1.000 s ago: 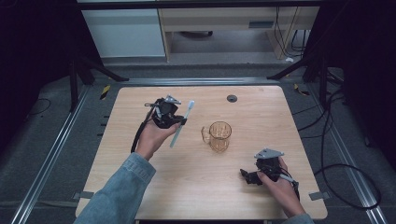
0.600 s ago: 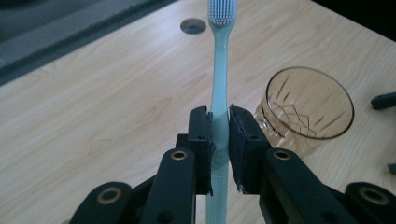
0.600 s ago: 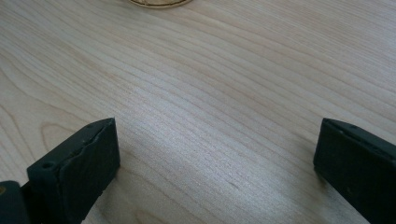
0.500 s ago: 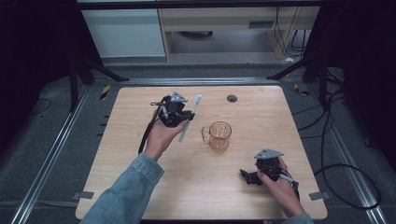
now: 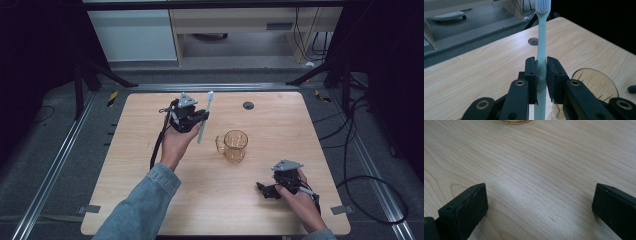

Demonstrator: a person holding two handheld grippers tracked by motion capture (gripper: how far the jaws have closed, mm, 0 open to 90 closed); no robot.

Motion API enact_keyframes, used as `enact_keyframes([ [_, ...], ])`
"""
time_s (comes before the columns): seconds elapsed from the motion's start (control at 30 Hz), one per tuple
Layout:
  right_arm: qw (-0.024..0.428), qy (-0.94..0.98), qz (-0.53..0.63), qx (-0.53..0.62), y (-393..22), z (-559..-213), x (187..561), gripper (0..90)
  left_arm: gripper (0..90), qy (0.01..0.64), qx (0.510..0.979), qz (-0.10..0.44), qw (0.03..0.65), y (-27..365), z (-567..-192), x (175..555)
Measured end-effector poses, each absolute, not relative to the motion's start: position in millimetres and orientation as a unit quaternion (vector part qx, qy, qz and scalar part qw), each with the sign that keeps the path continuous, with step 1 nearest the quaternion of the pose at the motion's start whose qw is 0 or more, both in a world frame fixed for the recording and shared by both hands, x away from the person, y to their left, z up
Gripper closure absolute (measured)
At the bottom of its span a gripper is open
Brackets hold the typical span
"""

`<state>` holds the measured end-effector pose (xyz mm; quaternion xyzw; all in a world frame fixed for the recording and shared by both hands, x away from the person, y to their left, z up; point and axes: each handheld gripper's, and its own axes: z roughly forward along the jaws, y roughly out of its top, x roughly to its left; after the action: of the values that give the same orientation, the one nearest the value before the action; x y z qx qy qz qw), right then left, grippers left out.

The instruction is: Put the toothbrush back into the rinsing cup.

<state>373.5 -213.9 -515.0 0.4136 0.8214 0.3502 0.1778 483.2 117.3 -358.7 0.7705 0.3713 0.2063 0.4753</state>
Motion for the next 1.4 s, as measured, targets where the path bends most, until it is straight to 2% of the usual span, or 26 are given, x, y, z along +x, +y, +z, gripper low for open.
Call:
enact_keyframes([
  [0.17,0.177,0.823,0.351,0.409,-213.5,-515.2,373.4,0.6,78.8,0.367,0.761,0.222,0.487,113.5,-358.8,482.6],
  [0.4,0.175,0.826,0.353,0.403,-213.0,-515.3,373.1,0.6,78.8,0.364,0.751,0.217,0.507,110.2,-360.3,482.4],
  [0.93,0.175,0.826,0.353,0.403,-213.0,-515.3,373.0,0.6,78.8,0.332,0.708,0.267,0.563,102.7,-363.1,466.1],
  [1.4,0.181,0.819,0.35,0.418,-218.5,-515.3,377.3,0.4,78.8,0.323,0.691,0.28,0.583,96.7,-365.5,461.4],
])
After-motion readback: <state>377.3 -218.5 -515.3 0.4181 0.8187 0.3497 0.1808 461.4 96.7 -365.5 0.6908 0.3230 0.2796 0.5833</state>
